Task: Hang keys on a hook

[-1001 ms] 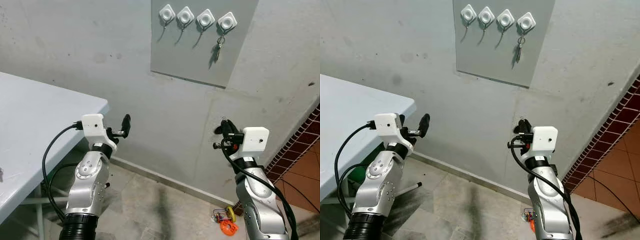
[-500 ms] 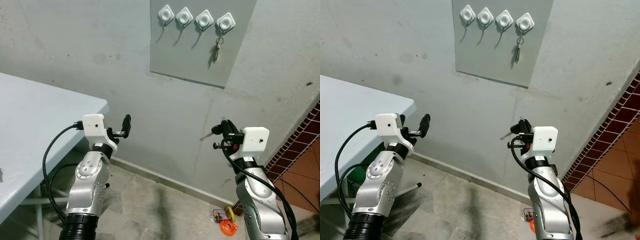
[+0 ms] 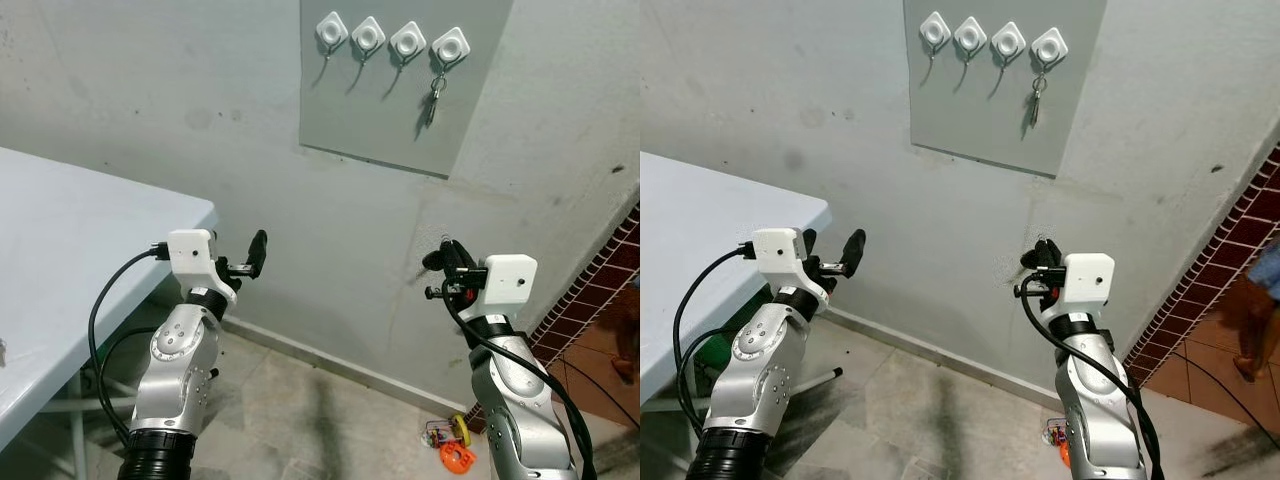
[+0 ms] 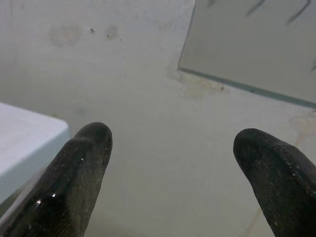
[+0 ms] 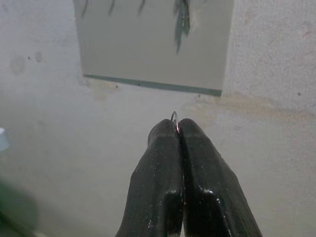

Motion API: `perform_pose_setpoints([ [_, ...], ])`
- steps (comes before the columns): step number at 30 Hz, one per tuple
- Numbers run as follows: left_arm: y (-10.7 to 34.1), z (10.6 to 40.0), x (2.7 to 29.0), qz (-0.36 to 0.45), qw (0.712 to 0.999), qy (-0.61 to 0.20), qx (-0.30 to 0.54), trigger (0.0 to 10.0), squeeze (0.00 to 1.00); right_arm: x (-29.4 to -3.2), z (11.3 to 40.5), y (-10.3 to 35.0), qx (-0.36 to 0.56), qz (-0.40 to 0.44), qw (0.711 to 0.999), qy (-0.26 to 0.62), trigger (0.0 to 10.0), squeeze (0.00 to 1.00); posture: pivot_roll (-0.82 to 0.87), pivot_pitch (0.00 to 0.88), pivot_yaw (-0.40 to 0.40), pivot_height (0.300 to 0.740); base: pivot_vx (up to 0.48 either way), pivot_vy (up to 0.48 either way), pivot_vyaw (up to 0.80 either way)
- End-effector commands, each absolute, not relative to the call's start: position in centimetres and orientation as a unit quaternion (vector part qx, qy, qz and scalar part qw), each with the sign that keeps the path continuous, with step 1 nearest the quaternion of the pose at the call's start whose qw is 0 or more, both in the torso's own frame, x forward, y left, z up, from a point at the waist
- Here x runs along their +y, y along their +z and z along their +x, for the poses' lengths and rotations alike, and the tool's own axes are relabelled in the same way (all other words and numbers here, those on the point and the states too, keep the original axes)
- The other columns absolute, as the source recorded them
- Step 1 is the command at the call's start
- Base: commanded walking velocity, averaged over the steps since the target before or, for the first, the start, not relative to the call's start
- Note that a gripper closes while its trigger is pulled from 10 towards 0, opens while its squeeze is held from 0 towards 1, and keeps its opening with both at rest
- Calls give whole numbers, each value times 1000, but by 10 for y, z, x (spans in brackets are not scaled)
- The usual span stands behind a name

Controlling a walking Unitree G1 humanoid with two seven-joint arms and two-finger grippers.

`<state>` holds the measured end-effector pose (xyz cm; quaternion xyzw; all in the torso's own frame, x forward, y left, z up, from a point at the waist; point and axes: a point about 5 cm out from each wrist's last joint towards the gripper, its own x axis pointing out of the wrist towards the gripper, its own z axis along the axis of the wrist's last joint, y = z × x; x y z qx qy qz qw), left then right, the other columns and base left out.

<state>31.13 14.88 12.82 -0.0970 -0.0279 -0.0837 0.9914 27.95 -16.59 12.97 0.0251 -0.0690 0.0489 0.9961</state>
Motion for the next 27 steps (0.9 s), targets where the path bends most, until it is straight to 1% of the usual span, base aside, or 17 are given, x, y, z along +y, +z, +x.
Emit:
perform_pose_setpoints([
  [1, 134, 312, 149, -94, 991, -88, -39, 10000, 0, -166, 280, 137, -82, 27, 995, 48, 10000, 0, -22, 0, 5, 732, 450, 0, 0],
  [20, 134, 312, 149, -95, 991, -83, -37, 10000, 0, -164, 281, 137, -82, 28, 995, 54, 10000, 0, -20, 0, 4, 732, 447, 0, 0],
  [27, 134, 311, 148, -96, 992, -74, -41, 10000, 0, -163, 281, 136, -82, 27, 995, 57, 10000, 0, -20, 0, 0, 732, 0, 0, 0],
])
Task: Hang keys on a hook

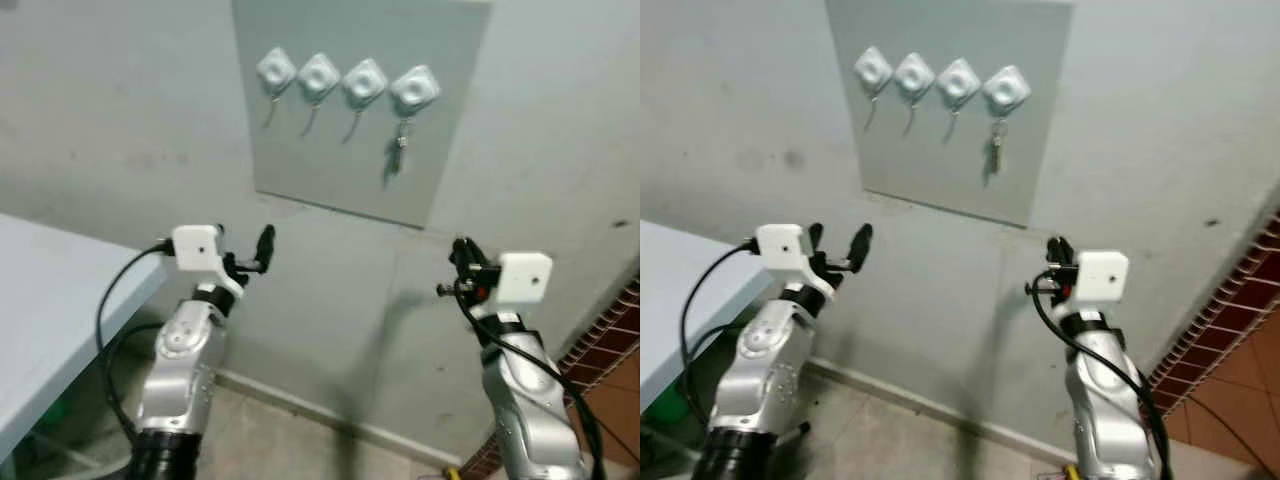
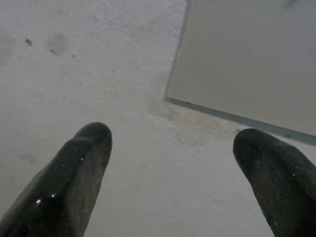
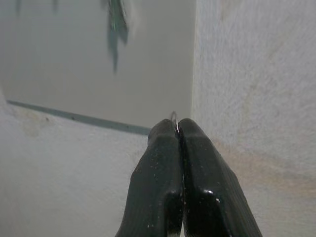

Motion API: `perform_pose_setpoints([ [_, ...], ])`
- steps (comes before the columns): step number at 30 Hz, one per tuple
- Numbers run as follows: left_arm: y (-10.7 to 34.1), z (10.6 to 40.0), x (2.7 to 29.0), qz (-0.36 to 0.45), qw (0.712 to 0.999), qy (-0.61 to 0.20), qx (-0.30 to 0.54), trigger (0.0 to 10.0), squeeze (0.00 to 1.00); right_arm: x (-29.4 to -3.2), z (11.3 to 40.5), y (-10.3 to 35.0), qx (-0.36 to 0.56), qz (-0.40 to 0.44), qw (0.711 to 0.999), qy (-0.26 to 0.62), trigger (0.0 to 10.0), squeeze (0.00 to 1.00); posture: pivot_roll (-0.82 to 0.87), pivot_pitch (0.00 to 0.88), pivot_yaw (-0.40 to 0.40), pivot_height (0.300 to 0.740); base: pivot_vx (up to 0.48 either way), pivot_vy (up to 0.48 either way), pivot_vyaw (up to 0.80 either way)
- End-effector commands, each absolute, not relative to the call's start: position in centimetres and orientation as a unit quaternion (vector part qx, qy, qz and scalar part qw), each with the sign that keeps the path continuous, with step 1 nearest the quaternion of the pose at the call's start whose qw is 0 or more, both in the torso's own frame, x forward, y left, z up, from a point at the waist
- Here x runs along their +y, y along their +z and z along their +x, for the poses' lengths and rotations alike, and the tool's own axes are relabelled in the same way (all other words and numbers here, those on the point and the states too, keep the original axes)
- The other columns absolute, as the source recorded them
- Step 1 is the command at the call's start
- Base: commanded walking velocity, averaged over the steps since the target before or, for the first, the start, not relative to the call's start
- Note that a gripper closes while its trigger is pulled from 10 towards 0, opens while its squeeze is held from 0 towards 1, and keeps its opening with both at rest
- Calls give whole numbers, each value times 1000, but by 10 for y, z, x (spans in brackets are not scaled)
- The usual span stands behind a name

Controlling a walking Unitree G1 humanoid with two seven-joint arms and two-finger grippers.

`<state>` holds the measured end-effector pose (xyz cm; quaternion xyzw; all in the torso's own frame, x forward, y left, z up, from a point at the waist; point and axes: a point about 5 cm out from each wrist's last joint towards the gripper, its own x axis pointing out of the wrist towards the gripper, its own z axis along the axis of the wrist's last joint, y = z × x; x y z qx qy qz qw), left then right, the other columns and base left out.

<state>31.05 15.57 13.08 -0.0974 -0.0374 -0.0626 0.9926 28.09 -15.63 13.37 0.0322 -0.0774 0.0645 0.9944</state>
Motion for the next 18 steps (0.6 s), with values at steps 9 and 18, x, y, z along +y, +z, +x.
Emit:
perform_pose_setpoints([
  [9, 134, 310, 147, -88, 992, -81, -43, 10000, 0, -162, 281, 137, -79, 22, 994, 72, 10000, 0, -19, 0, -7, 732, 0, 0, 0],
  [18, 146, 305, 135, -32, 986, -148, -66, 10000, 0, -159, 287, 149, -87, 17, 986, 138, 10000, 0, -16, 0, -17, 732, 0, 0, 0],
])
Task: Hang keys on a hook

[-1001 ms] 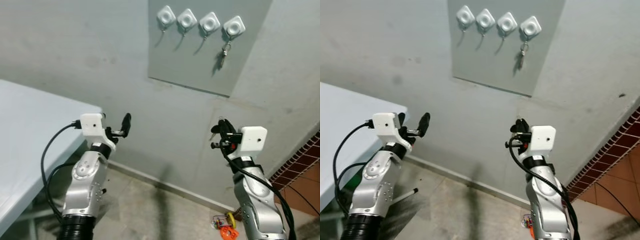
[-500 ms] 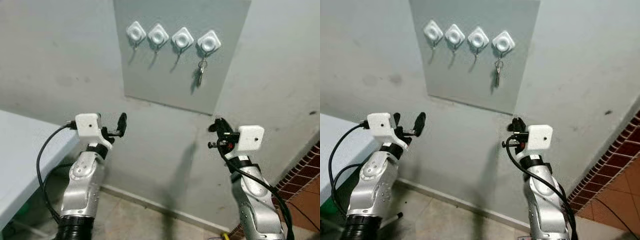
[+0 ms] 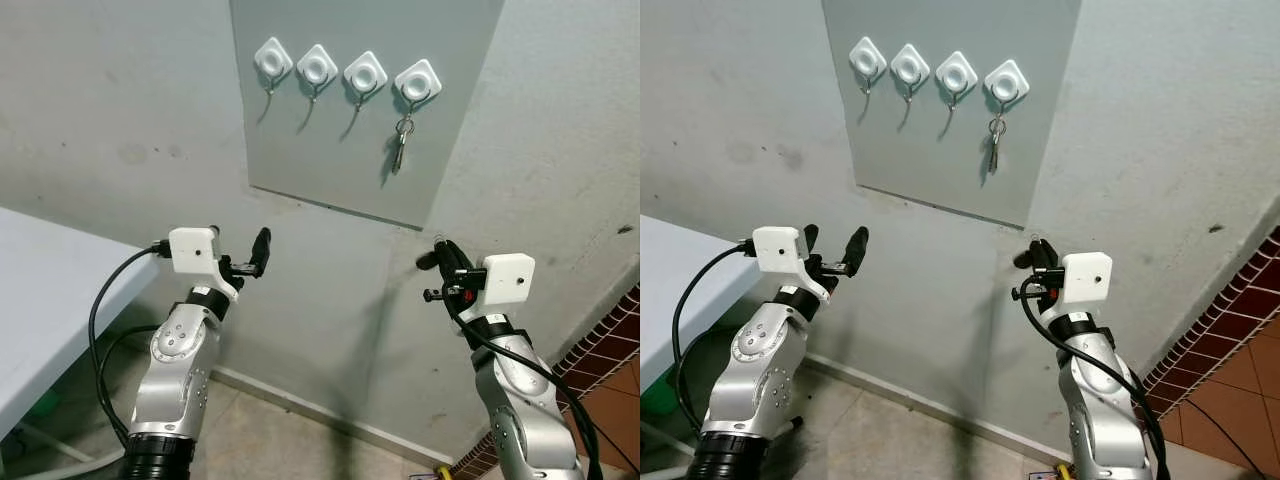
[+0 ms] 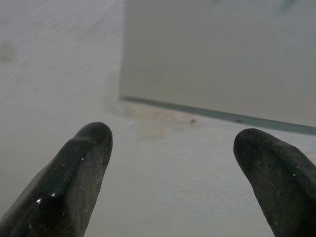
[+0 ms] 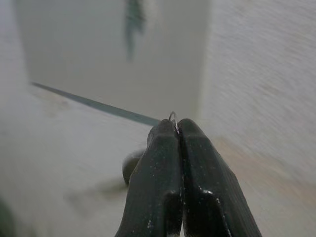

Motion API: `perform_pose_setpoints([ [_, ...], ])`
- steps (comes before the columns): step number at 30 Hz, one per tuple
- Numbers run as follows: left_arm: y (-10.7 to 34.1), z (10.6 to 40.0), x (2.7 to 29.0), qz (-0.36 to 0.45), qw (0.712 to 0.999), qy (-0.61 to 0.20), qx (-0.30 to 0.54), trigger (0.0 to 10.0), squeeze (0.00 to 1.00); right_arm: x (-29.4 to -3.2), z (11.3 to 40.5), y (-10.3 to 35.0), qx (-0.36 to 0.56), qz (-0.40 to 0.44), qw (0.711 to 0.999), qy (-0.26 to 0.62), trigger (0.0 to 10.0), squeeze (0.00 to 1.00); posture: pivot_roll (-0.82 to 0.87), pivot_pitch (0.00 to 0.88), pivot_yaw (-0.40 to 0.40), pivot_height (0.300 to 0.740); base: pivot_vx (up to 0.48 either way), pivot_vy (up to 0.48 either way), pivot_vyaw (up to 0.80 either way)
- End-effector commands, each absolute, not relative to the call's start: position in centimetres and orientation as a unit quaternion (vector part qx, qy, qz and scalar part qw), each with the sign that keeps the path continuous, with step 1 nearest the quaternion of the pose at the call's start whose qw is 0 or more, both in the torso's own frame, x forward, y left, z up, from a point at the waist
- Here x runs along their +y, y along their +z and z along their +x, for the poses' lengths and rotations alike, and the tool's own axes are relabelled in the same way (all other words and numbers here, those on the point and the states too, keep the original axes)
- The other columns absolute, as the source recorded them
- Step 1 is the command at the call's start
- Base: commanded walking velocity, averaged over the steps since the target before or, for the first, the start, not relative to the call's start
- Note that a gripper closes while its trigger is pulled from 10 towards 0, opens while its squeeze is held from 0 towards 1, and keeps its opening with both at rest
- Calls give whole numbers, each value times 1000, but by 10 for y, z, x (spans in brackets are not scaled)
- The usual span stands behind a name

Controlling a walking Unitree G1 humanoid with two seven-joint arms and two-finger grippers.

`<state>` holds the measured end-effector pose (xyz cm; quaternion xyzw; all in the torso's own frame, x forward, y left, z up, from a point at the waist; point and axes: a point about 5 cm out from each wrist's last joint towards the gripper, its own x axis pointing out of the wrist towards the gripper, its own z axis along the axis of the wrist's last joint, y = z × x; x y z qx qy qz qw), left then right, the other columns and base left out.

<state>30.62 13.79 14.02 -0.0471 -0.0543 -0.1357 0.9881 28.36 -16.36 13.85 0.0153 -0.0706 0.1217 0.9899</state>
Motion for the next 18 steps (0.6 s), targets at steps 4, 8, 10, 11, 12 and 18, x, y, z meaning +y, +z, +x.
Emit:
perform_pose_setpoints([
  [4, 155, 300, 124, -17, 979, -184, -81, 10000, 0, -157, 295, 162, -101, 0, 979, 177, 10000, 0, -14, 0, -22, 732, 0, 0, 0],
  [8, 163, 297, 117, -19, 974, -205, -90, 10000, 0, -152, 304, 178, -122, -10, 970, 212, 10000, 0, -14, 10, -22, 732, 0, 0, 0],
  [10, 164, 297, 115, -17, 974, -209, -91, 10000, 0, -150, 307, 181, -126, -13, 968, 218, 10000, 0, -14, 10, -22, 732, 0, 0, 0],
  [11, 167, 296, 114, -18, 973, -212, -93, 10000, 0, -148, 310, 186, -131, -11, 965, 225, 10000, 0, -10, 23, -22, 732, 0, 0, 0],
  [12, 171, 296, 111, -19, 971, -217, -97, 10000, 0, -144, 315, 194, -141, -10, 961, 239, 10000, 0, -8, 28, -22, 732, 0, 0, 0],
  [18, 187, 297, 106, -24, 967, -228, -109, 10000, 0, -134, 327, 214, -168, -11, 949, 266, 10000, 0, -1, 42, -25, 732, 0, 0, 0],
])
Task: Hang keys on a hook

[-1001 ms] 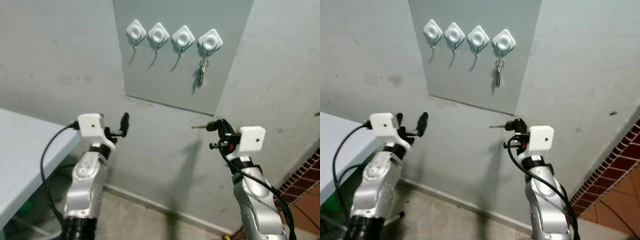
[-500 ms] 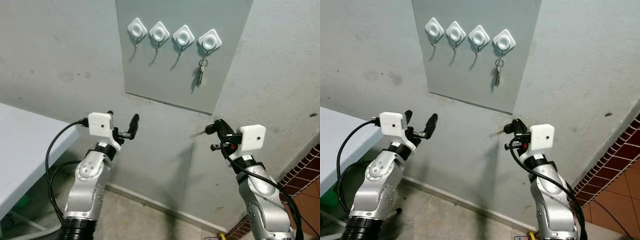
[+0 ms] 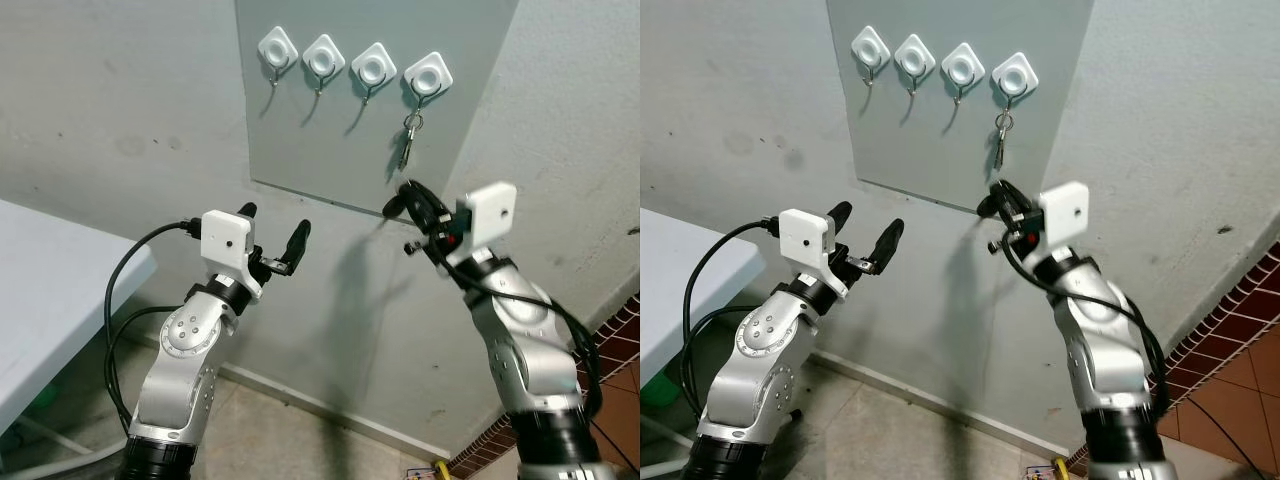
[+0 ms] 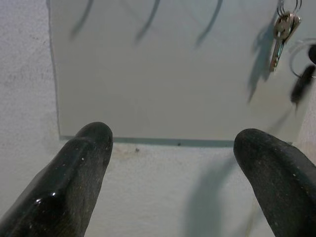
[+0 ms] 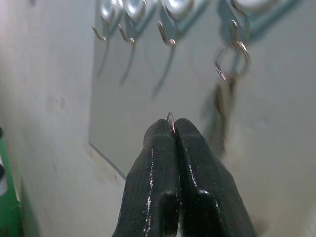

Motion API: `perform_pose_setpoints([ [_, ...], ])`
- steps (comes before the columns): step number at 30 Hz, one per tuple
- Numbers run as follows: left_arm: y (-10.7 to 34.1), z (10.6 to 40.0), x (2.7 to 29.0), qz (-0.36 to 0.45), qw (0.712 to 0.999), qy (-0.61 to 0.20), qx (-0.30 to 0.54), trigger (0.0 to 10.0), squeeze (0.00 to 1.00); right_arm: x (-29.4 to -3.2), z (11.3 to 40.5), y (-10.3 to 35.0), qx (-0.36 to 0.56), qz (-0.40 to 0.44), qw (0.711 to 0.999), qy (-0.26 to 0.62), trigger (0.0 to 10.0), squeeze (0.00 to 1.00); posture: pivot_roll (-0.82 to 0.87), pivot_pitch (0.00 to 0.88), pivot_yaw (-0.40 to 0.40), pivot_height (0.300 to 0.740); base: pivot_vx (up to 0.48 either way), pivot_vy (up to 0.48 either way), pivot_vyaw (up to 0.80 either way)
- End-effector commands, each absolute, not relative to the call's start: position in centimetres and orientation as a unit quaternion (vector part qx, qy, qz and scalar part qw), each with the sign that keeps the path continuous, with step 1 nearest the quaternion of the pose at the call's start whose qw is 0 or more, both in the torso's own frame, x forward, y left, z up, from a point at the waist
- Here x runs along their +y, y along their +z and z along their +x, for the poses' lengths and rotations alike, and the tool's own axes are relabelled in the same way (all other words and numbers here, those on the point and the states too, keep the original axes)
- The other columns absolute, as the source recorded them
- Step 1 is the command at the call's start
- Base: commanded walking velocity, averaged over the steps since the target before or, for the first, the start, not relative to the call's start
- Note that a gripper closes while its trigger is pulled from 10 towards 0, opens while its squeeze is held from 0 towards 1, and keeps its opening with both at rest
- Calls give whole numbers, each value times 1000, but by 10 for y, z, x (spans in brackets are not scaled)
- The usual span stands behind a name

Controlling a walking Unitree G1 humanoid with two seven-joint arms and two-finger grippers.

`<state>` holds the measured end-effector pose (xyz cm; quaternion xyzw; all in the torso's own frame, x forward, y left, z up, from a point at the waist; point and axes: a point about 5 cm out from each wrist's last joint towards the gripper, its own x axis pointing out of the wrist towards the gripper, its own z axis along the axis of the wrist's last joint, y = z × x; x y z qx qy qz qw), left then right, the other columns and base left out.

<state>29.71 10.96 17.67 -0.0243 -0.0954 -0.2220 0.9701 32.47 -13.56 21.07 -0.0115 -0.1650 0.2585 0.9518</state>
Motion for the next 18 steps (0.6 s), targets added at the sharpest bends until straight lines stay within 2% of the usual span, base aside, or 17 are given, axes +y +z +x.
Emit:
perform_pose_setpoints([
  [1, 191, 297, 105, -28, 967, -229, -112, 10000, 0, -132, 328, 218, -173, -9, 946, 274, 10000, 0, 2, 46, -27, 732, 0, 0, 0],
  [18, 199, 296, 106, -16, 969, -223, -105, 10000, 0, -114, 350, 252, -220, 40, 933, 283, 10000, 0, 16, 61, -34, 732, 0, 0, 0],
])
